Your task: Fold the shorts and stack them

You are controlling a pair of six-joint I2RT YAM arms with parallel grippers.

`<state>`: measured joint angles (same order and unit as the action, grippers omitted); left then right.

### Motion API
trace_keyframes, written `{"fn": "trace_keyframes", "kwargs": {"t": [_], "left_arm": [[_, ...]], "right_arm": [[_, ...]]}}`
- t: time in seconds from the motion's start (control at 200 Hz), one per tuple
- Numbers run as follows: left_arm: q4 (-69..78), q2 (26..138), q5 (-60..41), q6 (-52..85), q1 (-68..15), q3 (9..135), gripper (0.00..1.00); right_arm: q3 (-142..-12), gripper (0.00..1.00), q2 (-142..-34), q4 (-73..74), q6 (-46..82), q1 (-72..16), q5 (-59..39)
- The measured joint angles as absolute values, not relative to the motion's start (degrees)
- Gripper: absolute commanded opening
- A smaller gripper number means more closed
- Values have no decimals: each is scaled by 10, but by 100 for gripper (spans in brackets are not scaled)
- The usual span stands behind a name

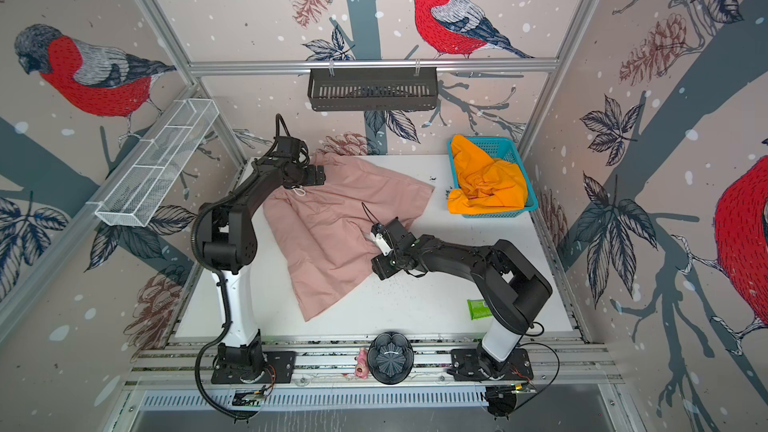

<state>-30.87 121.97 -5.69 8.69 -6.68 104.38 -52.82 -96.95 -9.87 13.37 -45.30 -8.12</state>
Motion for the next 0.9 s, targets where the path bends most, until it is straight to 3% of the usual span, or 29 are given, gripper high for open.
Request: {"fn": "trace_keyframes", "kwargs": {"t": [0.185,0.365,0.43,0.645,0.73,0.81,0.9], "left_arm": [[-310,1188,-47,91,-65,1004,98],[-302,1162,-57,96,-57,971,98],[-298,1152,-61,96,-53,959,98],[-276,1116,-70,103,-51,898,98],[-269,1093,-74,107,-51,861,98],[-267,1069,-74,118,-50,832,98],[-254,1047,-81,119,-50,811,98]], "right_arm": [[-554,45,-1011,-76,130,-447,-60],[-557,10,-1029,-68,117,-423,-63],[-550,2,-1027,-59,117,-411,-74],[-514,3,-986,-77,117,-334,-101],[-512,21,-973,-94,118,-284,-94],[-517,26,-964,-110,118,-246,-89],[-541,50,-960,-120,120,-223,-88]]}}
